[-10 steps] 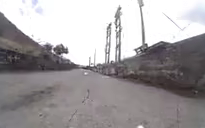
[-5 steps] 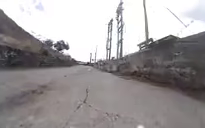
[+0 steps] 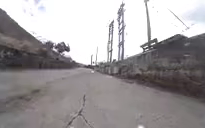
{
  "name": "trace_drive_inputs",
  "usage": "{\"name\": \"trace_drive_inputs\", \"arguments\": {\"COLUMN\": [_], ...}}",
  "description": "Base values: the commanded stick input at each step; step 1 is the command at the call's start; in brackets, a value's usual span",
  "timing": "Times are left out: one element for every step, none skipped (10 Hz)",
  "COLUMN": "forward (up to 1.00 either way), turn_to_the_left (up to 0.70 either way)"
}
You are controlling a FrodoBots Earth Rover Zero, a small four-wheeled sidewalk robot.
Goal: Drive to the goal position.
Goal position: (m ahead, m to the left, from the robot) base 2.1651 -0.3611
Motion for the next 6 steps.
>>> {"name": "trace_drive_inputs", "arguments": {"forward": [0.70,0.70,0.70,0.70,0.53,0.21], "turn_to_the_left": [0.27,0.26,0.15,0.05,0.00,0.00]}}
